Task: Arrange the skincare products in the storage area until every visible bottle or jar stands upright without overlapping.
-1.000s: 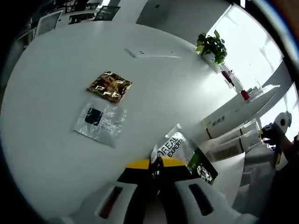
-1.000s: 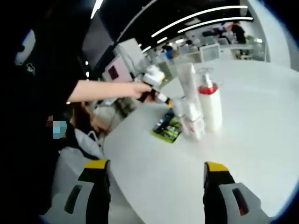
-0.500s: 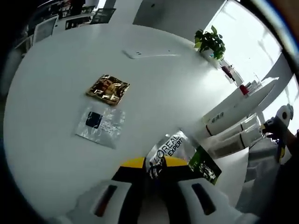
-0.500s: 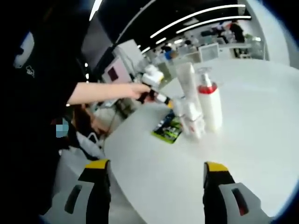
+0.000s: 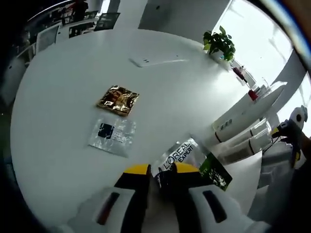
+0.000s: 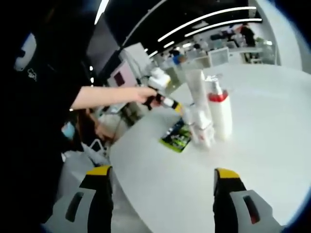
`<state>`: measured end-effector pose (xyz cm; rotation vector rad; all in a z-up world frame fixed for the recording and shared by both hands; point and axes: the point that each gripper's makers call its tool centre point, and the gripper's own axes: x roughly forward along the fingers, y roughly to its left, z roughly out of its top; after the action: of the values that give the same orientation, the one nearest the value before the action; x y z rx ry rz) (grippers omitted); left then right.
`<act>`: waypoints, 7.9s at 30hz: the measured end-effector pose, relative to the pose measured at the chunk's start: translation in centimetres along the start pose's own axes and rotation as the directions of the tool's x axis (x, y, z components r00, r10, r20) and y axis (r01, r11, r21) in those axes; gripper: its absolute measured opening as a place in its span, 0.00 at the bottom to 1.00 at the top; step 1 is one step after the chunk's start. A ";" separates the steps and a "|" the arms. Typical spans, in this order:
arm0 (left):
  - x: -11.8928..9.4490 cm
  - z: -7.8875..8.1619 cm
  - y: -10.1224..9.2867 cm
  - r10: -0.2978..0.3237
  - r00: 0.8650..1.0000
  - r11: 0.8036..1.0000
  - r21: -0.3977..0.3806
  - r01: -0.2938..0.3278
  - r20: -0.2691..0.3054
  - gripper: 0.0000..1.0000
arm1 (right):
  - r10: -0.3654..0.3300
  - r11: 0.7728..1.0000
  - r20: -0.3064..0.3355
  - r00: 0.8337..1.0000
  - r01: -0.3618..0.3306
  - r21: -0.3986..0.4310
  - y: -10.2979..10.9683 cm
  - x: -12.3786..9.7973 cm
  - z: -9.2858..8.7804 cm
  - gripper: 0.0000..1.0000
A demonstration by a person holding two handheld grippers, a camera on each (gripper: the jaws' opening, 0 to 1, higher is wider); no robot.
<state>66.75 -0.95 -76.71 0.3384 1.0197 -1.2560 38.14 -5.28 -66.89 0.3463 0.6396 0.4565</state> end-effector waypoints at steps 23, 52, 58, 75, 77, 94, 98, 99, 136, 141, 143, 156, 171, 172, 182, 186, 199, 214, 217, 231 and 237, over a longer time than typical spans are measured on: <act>-5.6 -0.2 -3.6 0.008 0.996 1.000 -0.007 -0.007 0.094 0.46 | -0.030 0.998 0.017 0.999 0.031 -0.058 0.3 -1.0 1.5 0.93; -14.7 -3.2 -11.0 0.020 0.974 0.998 -0.062 -0.006 0.224 0.87 | -0.073 0.992 0.080 0.994 0.081 -0.099 1.0 -5.2 2.7 0.97; -17.0 -3.8 -13.7 -0.003 0.955 0.995 -0.091 0.032 0.298 0.92 | -0.130 0.987 0.124 0.984 0.140 -0.077 0.4 -6.5 3.2 0.99; -20.6 -7.5 -17.6 0.047 0.941 0.998 -0.047 -0.033 0.334 0.99 | -0.130 0.985 0.155 0.979 0.145 -0.095 2.7 -8.0 3.1 0.99; -20.9 -8.1 -18.0 0.043 0.940 0.998 -0.052 -0.027 0.337 0.99 | -0.131 0.984 0.156 0.979 0.147 -0.099 2.9 -8.3 3.1 0.99; -24.4 -13.5 -19.1 0.125 0.931 0.991 -0.095 -0.098 0.344 0.99 | -0.148 0.975 0.117 0.982 0.164 -0.147 4.0 -10.3 1.6 0.99; -24.7 -14.3 -18.6 0.140 0.928 0.986 -0.132 -0.100 0.346 0.99 | -0.149 0.974 0.117 0.982 0.166 -0.157 4.0 -10.7 1.4 0.99; -24.9 -14.4 -18.5 0.147 0.926 0.985 -0.134 -0.106 0.348 0.99 | -0.149 0.973 0.116 0.982 0.166 -0.160 4.0 -10.7 1.4 0.99; -22.7 -10.4 -16.3 0.135 0.925 0.982 -0.171 -0.077 0.356 0.97 | -0.181 0.977 0.114 0.977 0.191 -0.090 2.0 -10.4 0.7 0.99; -21.8 -9.0 -15.2 0.156 0.921 0.980 -0.173 -0.098 0.357 0.96 | -0.192 0.978 0.106 0.976 0.199 -0.064 1.1 -10.3 0.2 0.99; -21.4 -8.6 -15.0 0.150 0.923 0.981 -0.167 -0.095 0.353 0.96 | -0.195 0.978 0.104 0.975 0.202 -0.054 0.8 -10.1 0.1 0.99; -17.6 -4.9 -10.9 0.130 0.946 0.987 -0.125 -0.097 0.298 0.93 | -0.205 0.978 0.087 0.975 0.207 -0.010 -0.9 -8.9 -0.2 0.99; -13.9 -1.4 -8.5 0.109 0.956 0.992 -0.091 -0.087 0.274 0.93 | -0.218 0.976 0.094 0.971 0.215 0.039 -2.3 -8.6 -0.1 0.99; -13.8 -1.4 -8.4 0.109 0.957 0.992 -0.088 -0.088 0.270 0.93 | -0.219 0.976 0.094 0.971 0.216 0.041 -2.4 -8.5 0.0 0.99; -11.9 -0.9 -6.9 0.113 0.967 0.993 -0.060 -0.102 0.229 0.92 | -0.221 0.975 0.085 0.972 0.217 0.056 -3.2 -7.9 -0.2 0.99; -11.1 -0.4 -5.9 0.133 0.965 0.991 -0.016 -0.133 0.226 0.91 | -0.220 0.975 0.067 0.973 0.217 0.054 -3.6 -7.6 -0.4 0.99; -7.4 1.3 -3.5 0.139 0.973 0.988 0.040 -0.149 0.187 0.88 | -0.220 0.974 0.057 0.974 0.216 0.070 -4.4 -6.9 -0.3 0.99; -2.7 4.3 0.0 0.162 0.975 0.983 0.067 -0.173 0.151 0.86 | -0.243 0.965 0.035 0.969 0.238 0.109 -5.2 -6.7 -1.7 0.99; -2.0 4.8 0.9 0.180 0.972 0.980 0.058 -0.190 0.151 0.84 | -0.253 0.962 0.036 0.967 0.247 0.116 -5.5 -7.0 -1.7 0.99; 0.6 6.3 2.7 0.207 0.963 0.973 0.064 -0.221 0.175 0.74 | -0.270 0.953 0.032 0.962 0.262 0.154 -6.5 -6.8 -2.7 0.99; 1.8 7.1 4.0 0.222 0.956 0.965 0.099 -0.243 0.191 0.71 | -0.273 0.949 0.034 0.961 0.263 0.175 -7.0 -6.7 -3.0 0.98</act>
<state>73.44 -5.81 -75.43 0.4202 0.7292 -1.1145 33.55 -14.06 -68.95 0.4249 0.6602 0.1307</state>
